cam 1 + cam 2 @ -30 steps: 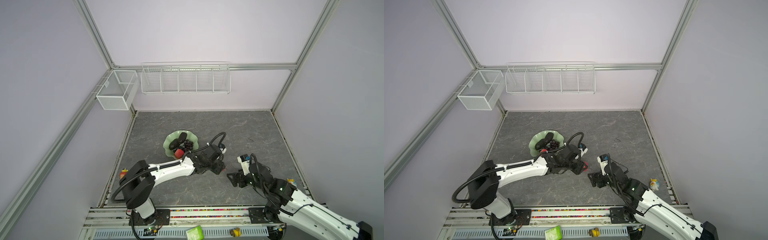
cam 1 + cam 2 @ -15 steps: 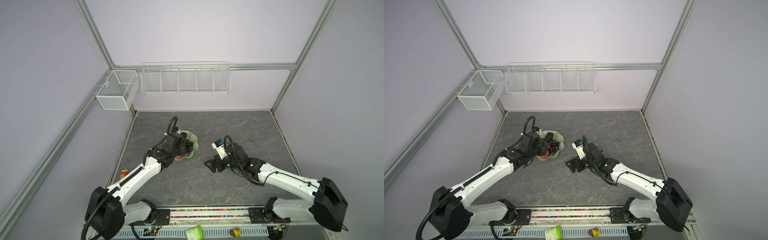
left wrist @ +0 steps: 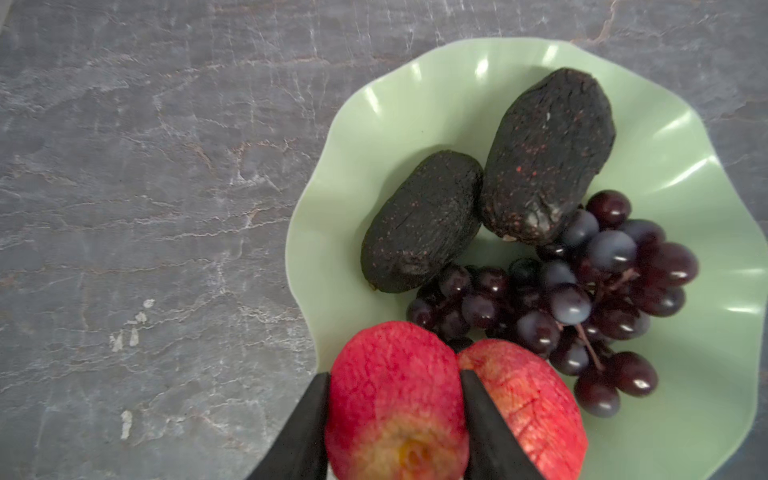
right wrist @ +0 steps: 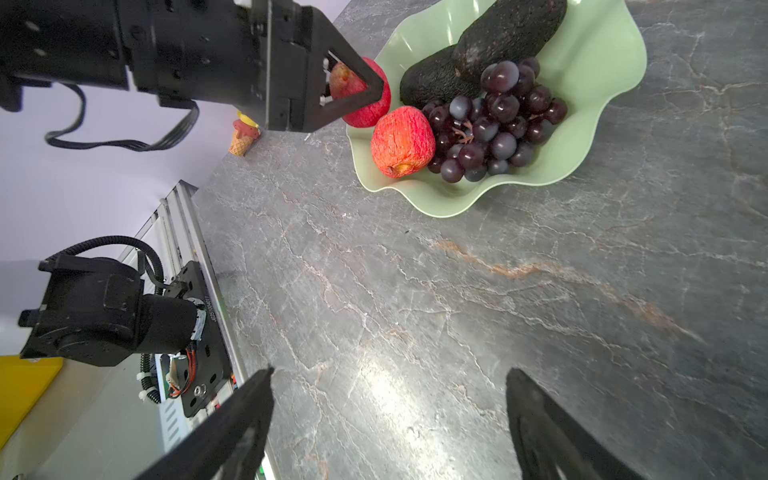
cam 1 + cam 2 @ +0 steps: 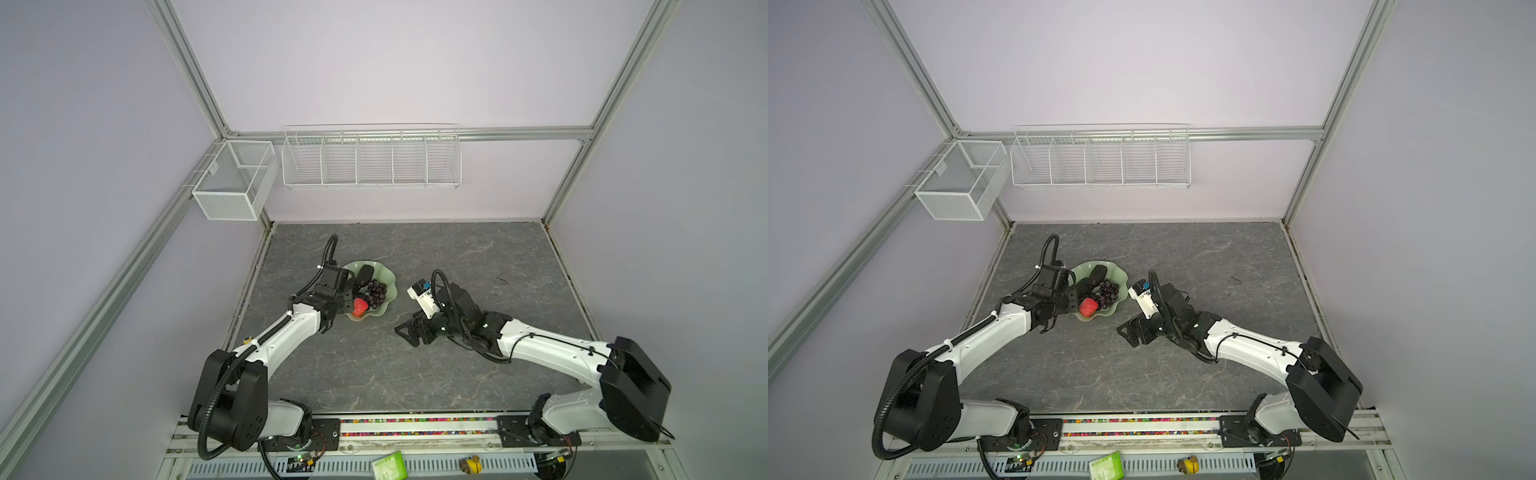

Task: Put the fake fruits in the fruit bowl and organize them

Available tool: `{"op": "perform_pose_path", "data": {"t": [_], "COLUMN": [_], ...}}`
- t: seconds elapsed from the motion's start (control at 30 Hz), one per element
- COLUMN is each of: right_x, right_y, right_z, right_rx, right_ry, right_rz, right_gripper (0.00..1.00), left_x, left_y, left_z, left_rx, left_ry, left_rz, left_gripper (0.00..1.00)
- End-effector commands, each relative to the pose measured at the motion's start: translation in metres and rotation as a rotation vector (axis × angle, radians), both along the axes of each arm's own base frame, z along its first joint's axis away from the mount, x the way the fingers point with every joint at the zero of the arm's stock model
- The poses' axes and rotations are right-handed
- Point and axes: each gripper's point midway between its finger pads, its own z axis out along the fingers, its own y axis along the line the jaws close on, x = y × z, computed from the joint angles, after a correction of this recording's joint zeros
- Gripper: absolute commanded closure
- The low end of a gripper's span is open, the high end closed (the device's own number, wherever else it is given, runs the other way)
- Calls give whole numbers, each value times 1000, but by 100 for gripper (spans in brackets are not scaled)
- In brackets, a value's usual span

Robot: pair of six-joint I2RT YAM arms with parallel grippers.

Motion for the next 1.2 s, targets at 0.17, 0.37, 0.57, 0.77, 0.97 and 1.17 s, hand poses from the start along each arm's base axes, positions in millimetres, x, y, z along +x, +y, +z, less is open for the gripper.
{"op": "perform_pose_path", "data": {"t": [0.17, 0.37, 0.57, 0.77, 0.97, 1.17], "right_x": [1, 0, 1, 0, 2, 46], "right_y": [6, 2, -2, -12, -17, -107], "right_z": [11, 11, 14, 14, 17, 51], "right_rx": [22, 17, 9, -9, -10, -71], "right_ry": [-29, -37, -49, -63, -75, -201], "right_rz": [22, 12, 7, -17, -33, -307], "right_gripper": [12, 12, 11, 11, 11, 11], "left_x": [19, 20, 19, 18, 10, -12], "left_y": [-8, -8, -4, -5, -3, 44], "left_z": [7, 7, 27, 44, 67, 140], "left_rx": [-22, -11, -12, -32, -44, 0], "left_ry": [-32, -20, -79, -120, -175, -484], "left_rz": [-7, -5, 2, -14, -31, 126], "left_gripper": [57, 42, 35, 35, 34, 26]}}
